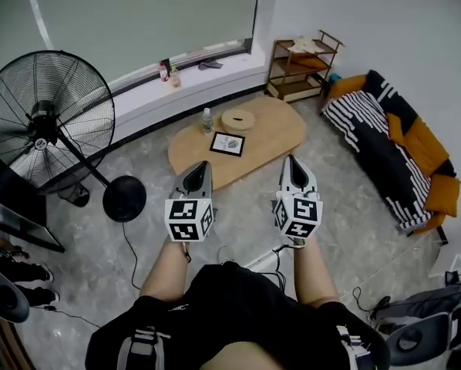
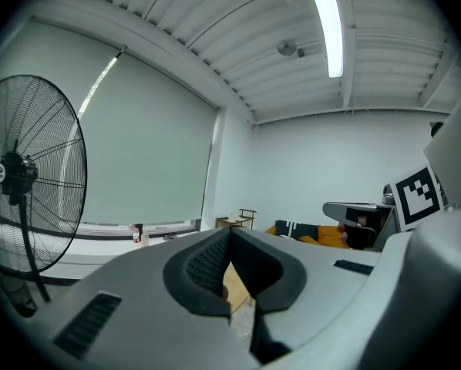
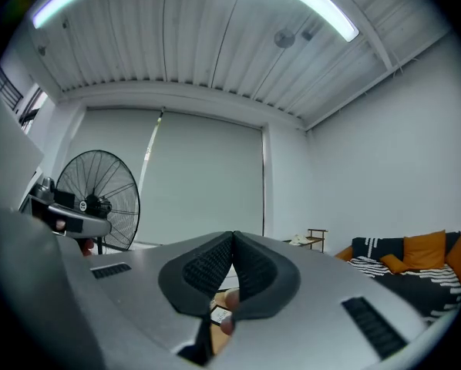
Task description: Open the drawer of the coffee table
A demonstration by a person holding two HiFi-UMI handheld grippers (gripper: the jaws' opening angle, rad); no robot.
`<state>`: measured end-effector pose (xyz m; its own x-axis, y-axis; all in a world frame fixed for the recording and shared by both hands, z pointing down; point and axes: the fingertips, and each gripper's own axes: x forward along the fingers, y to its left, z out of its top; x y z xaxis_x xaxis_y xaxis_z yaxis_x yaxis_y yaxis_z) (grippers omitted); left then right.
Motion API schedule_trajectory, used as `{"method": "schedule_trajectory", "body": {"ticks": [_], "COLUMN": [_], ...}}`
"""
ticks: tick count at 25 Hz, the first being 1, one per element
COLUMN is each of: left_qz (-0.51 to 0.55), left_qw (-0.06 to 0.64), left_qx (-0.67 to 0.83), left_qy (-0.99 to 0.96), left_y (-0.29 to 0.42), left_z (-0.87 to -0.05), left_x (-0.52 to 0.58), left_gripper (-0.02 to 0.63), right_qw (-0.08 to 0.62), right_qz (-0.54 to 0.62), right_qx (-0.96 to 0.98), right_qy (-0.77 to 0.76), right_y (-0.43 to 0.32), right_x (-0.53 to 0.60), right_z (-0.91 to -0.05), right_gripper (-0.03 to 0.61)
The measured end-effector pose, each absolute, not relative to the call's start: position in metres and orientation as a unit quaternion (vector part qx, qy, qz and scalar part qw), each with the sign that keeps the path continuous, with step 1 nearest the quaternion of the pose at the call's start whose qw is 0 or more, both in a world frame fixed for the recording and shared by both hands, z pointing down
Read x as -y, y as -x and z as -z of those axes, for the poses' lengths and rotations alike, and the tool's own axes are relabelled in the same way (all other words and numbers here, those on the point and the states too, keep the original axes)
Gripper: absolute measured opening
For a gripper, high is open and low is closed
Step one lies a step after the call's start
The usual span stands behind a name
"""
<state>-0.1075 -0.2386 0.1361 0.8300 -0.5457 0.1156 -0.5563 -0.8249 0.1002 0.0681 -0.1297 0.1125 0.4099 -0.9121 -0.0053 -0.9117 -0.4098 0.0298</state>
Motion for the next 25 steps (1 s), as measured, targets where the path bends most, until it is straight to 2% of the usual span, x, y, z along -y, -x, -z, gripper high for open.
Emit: {"method": "schedule_trajectory", "body": {"ticks": [12,25], "left_qz": [-0.043,-0.071], "left_qw": [0.086,0.071], "left_qx": [0.307,0.370], "left_qy": [-0.947,-0.924], "left_y": [0.014,-0.086], "left_z": [-0.151,-0.171], "left_x": [0.359,0.389], "left_gripper": [0.014,0.014], "right_qw": [0.028,0.005], "right_qz": [-0.008,-0.045], "right_qx": [0.556,0.616], "right_qy": [-0.831,-0.787], "right_y": [-0.166,-0.289], "right_x": [0.248,0.317], "right_z": [-0.129,-0.166], "right_gripper": [0.017,0.017]}}
